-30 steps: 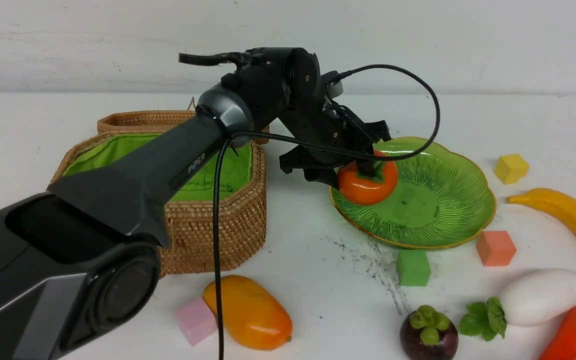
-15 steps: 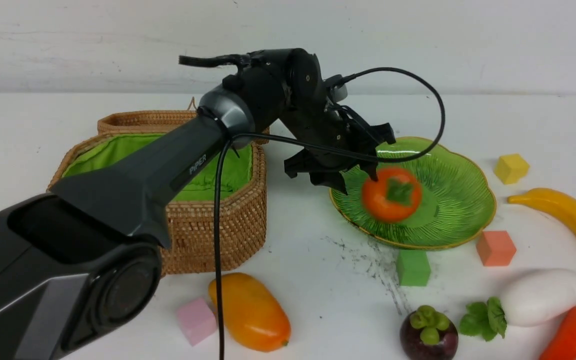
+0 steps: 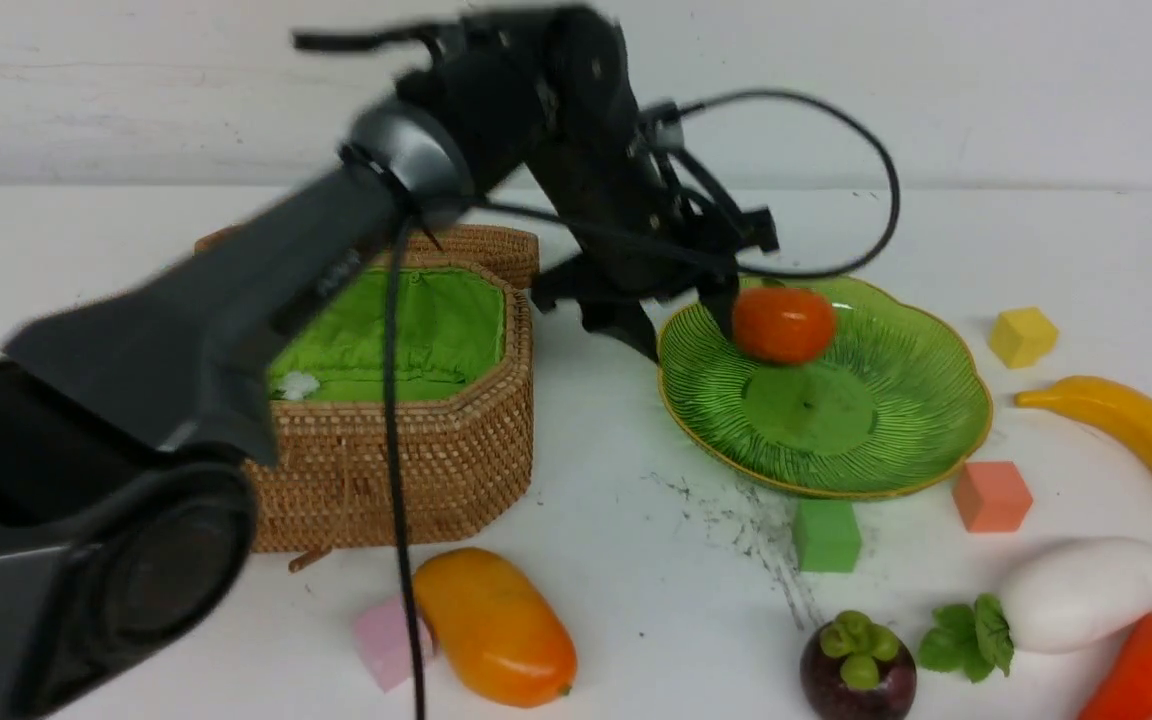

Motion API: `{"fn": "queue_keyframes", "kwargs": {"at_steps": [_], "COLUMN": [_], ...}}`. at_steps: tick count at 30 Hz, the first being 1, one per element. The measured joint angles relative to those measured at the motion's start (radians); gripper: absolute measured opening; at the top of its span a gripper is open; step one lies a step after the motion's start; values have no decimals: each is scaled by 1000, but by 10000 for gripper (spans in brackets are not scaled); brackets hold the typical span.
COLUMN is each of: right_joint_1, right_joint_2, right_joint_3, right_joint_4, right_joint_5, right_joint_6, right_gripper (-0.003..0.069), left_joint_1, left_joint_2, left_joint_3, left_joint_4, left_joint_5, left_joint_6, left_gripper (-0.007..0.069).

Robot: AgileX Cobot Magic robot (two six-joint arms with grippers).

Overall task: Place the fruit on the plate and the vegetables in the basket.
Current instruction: Grab a tomato with your left arm and place it on the plate on the right.

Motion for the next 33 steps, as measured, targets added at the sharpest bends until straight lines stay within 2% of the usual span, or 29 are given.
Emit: {"fn": "queue_keyframes", "kwargs": {"at_steps": [2,8,13,17,21,25,33], "right_joint_1": [0,0,0,0,0,0,0], "right_joint_2": [0,0,0,0,0,0,0], "right_joint_3": [0,0,0,0,0,0,0], "right_joint_4": [0,0,0,0,0,0,0], "right_joint_5": [0,0,0,0,0,0,0], "right_joint_6": [0,0,0,0,0,0,0], "right_gripper": [242,242,242,242,242,242,242], "left_joint_1": [0,1,0,0,0,0,0], "left_joint_2": [-86,-327,-589,-738,-781,-751,-647], "left_joint_3": [5,156,474,792,1099,1273,1324], "left_joint_4": [69,132,166,165,98,-4,-44], "left_joint_5": [20,31,31,26,-117,-310,-544], "left_joint_6": [5,24,26,-56,-146,-182,-251], "left_gripper": [446,446,446,446,446,446,449]}}
